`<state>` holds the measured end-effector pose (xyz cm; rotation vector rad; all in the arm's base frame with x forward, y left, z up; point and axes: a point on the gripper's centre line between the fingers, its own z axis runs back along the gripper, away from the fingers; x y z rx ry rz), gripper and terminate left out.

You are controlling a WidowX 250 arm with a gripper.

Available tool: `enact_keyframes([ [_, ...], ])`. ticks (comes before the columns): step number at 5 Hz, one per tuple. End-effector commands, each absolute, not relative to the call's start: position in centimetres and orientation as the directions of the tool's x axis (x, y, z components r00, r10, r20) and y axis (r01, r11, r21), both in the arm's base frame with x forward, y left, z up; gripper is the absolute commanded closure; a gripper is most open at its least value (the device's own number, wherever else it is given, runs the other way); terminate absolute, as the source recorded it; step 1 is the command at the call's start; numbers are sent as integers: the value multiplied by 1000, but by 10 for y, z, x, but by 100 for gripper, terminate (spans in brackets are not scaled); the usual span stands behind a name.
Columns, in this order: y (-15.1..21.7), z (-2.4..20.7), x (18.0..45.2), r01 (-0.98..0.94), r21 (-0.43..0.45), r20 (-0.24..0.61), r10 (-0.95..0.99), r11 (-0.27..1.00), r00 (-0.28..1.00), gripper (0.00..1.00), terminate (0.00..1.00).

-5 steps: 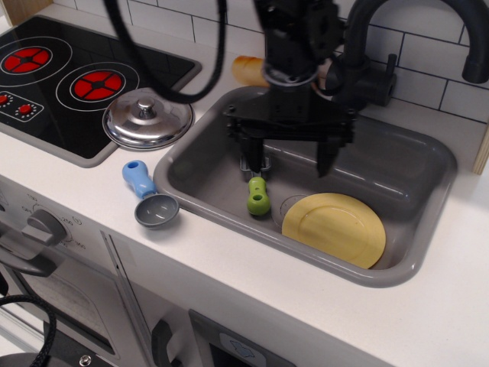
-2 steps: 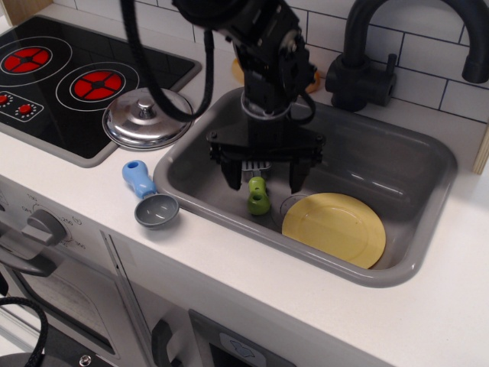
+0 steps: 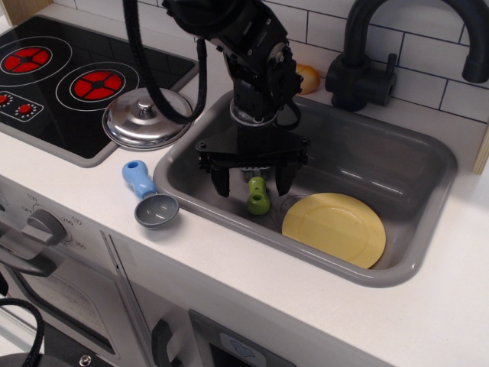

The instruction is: Put spatula on plate sink

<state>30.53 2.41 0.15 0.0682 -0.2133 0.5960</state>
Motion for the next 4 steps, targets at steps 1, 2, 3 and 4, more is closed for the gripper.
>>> enact_keyframes([
  [1, 24, -4, 318, -582, -3, 263, 562, 813, 784, 0, 0],
  [2, 21, -14, 319, -589, 10, 261, 566, 808, 782, 0, 0],
  [3, 19, -21, 317, -584, 23, 279, 556, 811, 783, 0, 0],
  [4, 21, -16, 318, -591, 19, 287, 562, 807, 776, 100, 0],
])
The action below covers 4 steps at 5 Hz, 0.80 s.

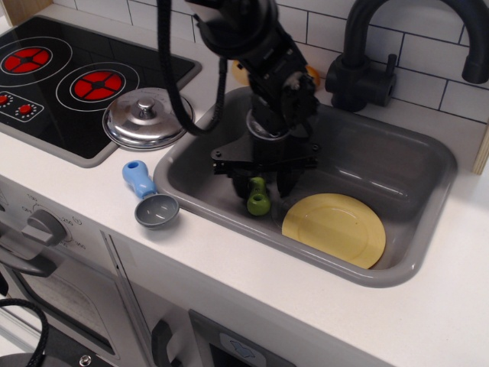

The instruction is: Put spatula on plate sink

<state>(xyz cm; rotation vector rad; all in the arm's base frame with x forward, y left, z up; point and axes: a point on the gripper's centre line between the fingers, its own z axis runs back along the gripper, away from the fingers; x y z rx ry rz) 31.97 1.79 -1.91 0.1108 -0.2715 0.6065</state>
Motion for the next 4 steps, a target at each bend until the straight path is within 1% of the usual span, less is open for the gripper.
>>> enact_keyframes([
  [1, 24, -7, 319, -591, 22, 310, 556, 806, 771, 100, 0],
  [2, 25, 4, 320, -596, 14, 345, 556, 803, 756, 100, 0],
  [3, 26, 20, 325, -616, 13, 347, 574, 788, 742, 100, 0],
  [4, 18, 35, 326, -628, 7, 331, 591, 778, 736, 100, 0],
])
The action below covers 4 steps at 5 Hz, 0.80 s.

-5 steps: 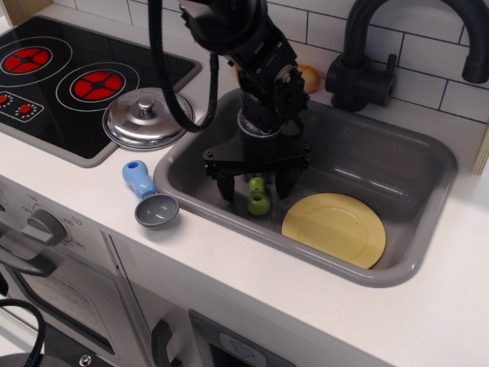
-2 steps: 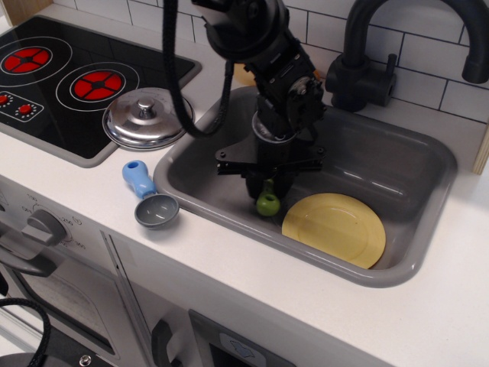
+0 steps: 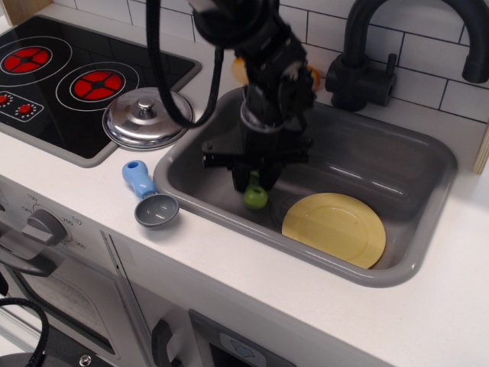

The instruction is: Put spatula on plate sink

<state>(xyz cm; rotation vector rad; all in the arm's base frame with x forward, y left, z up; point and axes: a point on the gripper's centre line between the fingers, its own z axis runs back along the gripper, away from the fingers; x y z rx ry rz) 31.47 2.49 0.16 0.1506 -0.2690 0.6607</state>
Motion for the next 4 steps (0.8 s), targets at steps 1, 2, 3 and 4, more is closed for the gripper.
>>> enact_keyframes([
  [1, 2, 40, 323, -616, -3, 319, 584, 788, 746, 100, 0],
  [2, -21, 39, 317, -592, -14, 293, 569, 806, 768, 100, 0],
  [3, -47, 38, 313, -565, -25, 282, 548, 825, 788, 100, 0],
  [4, -70, 35, 308, -534, -38, 286, 521, 845, 804, 100, 0],
])
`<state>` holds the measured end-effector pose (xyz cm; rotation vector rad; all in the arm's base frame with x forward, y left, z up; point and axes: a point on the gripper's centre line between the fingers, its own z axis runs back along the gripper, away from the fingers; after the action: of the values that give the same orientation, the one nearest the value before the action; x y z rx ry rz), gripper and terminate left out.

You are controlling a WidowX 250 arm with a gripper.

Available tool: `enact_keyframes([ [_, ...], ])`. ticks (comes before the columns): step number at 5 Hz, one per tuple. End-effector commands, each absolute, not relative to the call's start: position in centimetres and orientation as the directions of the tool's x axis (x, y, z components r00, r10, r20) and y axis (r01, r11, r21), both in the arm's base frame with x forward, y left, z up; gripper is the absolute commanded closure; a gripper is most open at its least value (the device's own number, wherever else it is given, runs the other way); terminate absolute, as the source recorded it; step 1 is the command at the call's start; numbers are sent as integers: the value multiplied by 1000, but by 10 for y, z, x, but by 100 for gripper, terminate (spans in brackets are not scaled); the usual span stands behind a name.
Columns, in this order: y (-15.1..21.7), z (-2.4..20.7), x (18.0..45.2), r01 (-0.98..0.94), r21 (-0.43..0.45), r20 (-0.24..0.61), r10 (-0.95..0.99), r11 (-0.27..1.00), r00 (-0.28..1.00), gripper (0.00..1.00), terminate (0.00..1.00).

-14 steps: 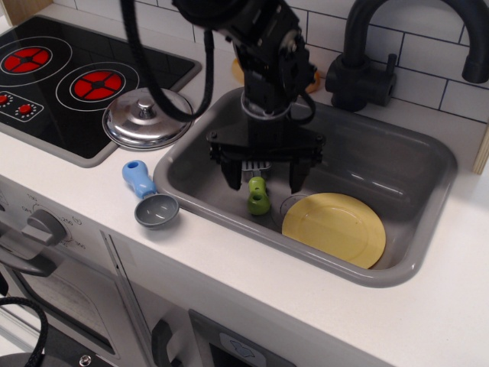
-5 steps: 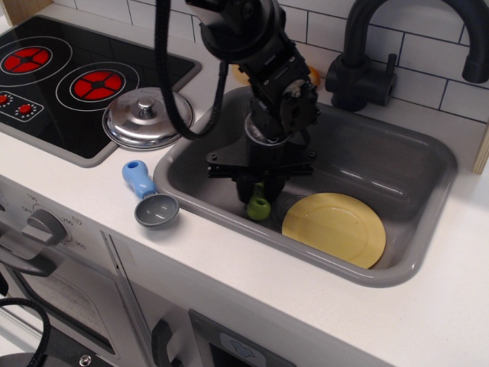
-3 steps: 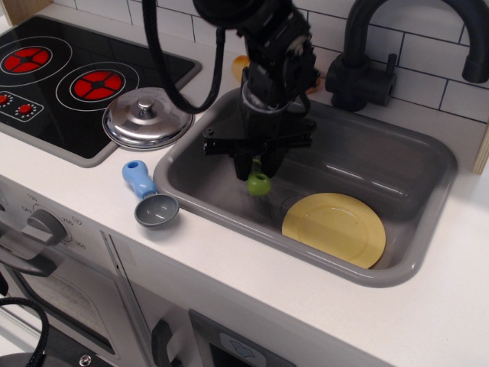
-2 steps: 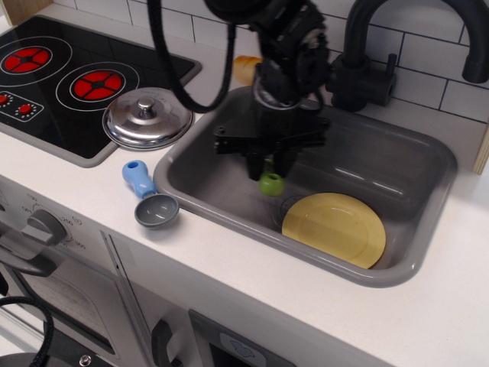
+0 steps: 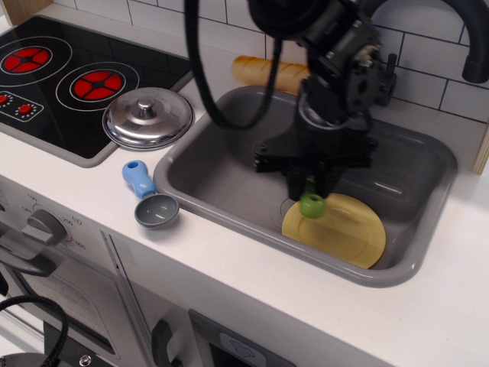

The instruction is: Put spatula on plate sink

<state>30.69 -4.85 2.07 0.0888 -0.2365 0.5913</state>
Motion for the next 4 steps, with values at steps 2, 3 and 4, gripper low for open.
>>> enact_keyframes([
  [2, -71, 15, 290, -507, -4, 269, 489, 862, 830, 100, 0],
  [3, -72, 13, 292, -511, 3, 263, 493, 859, 829, 100, 0],
  [4, -71, 22, 302, -522, -22, 271, 508, 852, 818, 0, 0],
])
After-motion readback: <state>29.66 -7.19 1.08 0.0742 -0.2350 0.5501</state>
